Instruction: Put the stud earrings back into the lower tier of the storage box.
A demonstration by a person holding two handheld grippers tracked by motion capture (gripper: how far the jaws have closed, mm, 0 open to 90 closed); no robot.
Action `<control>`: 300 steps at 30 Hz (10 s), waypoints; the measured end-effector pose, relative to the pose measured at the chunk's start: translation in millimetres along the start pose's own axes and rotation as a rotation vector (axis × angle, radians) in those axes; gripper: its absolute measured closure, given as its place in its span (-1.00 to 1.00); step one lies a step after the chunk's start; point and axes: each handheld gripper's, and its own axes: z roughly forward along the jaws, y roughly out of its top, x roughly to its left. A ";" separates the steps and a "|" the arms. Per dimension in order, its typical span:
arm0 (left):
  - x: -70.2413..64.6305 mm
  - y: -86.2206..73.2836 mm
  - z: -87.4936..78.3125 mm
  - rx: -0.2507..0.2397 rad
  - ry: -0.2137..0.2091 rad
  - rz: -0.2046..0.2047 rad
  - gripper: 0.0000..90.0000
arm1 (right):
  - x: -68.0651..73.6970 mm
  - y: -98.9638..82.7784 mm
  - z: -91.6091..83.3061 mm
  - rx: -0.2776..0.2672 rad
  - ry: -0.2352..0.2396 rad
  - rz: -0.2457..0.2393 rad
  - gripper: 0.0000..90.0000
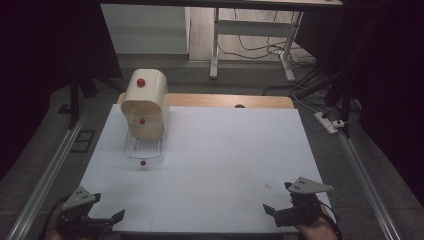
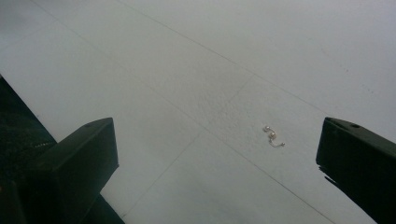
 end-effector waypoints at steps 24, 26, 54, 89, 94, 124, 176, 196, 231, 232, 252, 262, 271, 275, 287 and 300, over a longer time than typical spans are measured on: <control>4.7 -2.3 -3.1 -0.021 -0.085 -0.019 -0.93 | -3.1 2.4 6.9 0.068 0.023 0.025 -1.00; 4.9 -2.3 -3.0 -0.021 -0.086 -0.020 -0.93 | -3.0 2.6 7.3 0.072 0.024 0.025 -1.00; 5.8 -2.0 -2.5 -0.017 -0.093 -0.027 -0.93 | -32.9 9.5 52.8 0.192 -0.061 0.012 -1.00; 7.8 -1.9 -1.9 -0.012 -0.101 -0.046 -0.92 | -66.8 24.9 96.4 0.349 0.044 -0.101 0.63; 8.0 -1.9 -2.0 -0.013 -0.102 -0.047 -0.92 | -65.2 23.1 99.8 0.383 0.059 -0.125 0.79; 8.8 -2.0 -1.6 -0.009 -0.109 -0.055 -0.92 | -47.0 63.2 82.2 0.111 0.153 -0.071 0.92; 10.3 -2.6 -1.6 -0.010 -0.124 -0.057 -0.96 | 69.1 174.7 217.6 -0.037 0.455 -0.123 0.92; 11.3 -2.8 -1.8 -0.009 -0.132 -0.058 -0.96 | 109.1 197.9 274.9 -0.086 0.454 -0.151 0.91; 13.2 -3.5 -2.7 -0.020 -0.141 -0.083 -0.97 | 78.2 151.7 197.8 0.116 0.364 -0.194 -0.65; 13.2 -3.5 -2.7 -0.020 -0.141 -0.083 -0.97 | 76.4 149.5 195.2 0.127 0.362 -0.196 -0.70; 12.9 -3.4 -3.0 -0.022 -0.139 -0.084 -0.98 | 7.3 86.6 127.1 0.148 0.191 -0.171 -1.00; 12.7 -3.3 -2.9 -0.020 -0.139 -0.084 -0.98 | -38.0 50.7 102.2 0.229 0.013 -0.092 -1.00; 12.5 -2.9 -2.4 -0.019 -0.138 -0.084 -0.97 | -64.3 24.8 94.4 0.310 -0.020 -0.015 -0.98; 12.3 -2.9 -2.4 -0.016 -0.135 -0.082 -0.97 | -67.4 22.8 94.9 0.342 -0.023 -0.011 -0.55; 12.2 -2.7 -2.2 -0.014 -0.135 -0.080 -0.97 | -66.8 21.9 97.0 0.426 0.003 -0.076 0.67; 11.8 -2.6 -2.1 -0.013 -0.134 -0.076 -0.97 | -63.4 28.4 92.9 0.412 0.031 -0.068 0.93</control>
